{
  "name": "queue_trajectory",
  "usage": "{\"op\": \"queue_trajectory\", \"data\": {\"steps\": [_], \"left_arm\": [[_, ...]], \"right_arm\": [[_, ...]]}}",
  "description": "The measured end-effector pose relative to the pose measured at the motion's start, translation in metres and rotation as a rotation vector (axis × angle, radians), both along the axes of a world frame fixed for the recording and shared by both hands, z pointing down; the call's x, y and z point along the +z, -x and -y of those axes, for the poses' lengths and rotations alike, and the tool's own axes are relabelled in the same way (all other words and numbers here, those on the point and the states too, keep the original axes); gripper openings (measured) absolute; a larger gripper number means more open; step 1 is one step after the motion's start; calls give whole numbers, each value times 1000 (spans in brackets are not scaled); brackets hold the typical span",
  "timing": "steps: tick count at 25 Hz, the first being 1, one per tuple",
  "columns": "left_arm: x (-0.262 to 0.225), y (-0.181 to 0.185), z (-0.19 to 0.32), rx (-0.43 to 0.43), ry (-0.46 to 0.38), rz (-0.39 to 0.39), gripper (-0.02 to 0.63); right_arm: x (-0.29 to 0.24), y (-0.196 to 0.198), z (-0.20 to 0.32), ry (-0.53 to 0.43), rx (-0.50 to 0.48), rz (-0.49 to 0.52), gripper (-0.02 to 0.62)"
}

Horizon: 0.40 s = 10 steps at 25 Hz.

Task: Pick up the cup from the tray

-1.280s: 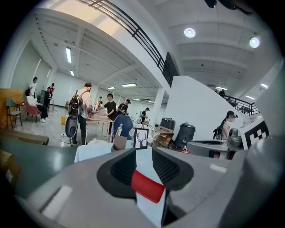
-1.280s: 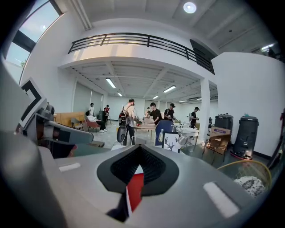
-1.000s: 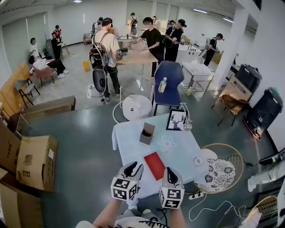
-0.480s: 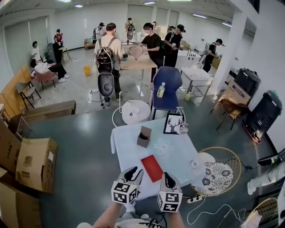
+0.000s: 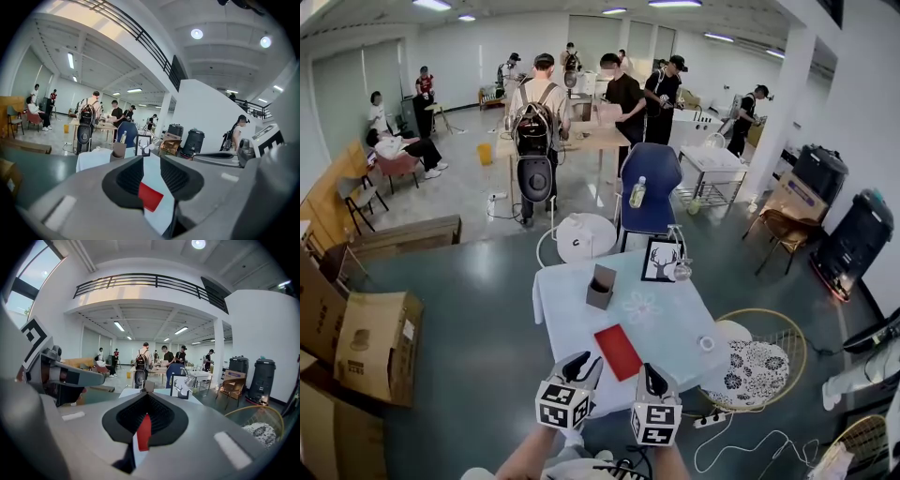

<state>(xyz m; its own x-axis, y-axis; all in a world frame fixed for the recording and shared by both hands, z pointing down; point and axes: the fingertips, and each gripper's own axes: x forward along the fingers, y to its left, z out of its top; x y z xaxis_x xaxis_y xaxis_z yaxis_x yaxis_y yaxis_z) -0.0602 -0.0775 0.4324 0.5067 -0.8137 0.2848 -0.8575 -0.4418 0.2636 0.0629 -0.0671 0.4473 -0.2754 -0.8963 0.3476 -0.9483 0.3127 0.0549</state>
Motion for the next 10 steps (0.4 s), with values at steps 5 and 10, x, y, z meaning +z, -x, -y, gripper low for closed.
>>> {"op": "queue_trajectory", "data": {"steps": [5, 10], "left_arm": [[3, -5, -7, 8, 4, 21, 224], [2, -6, -11, -23, 25, -38, 224]], "right_arm": [[4, -2, -4, 5, -9, -2, 25], [5, 0, -7, 13, -27, -6, 25]]}}
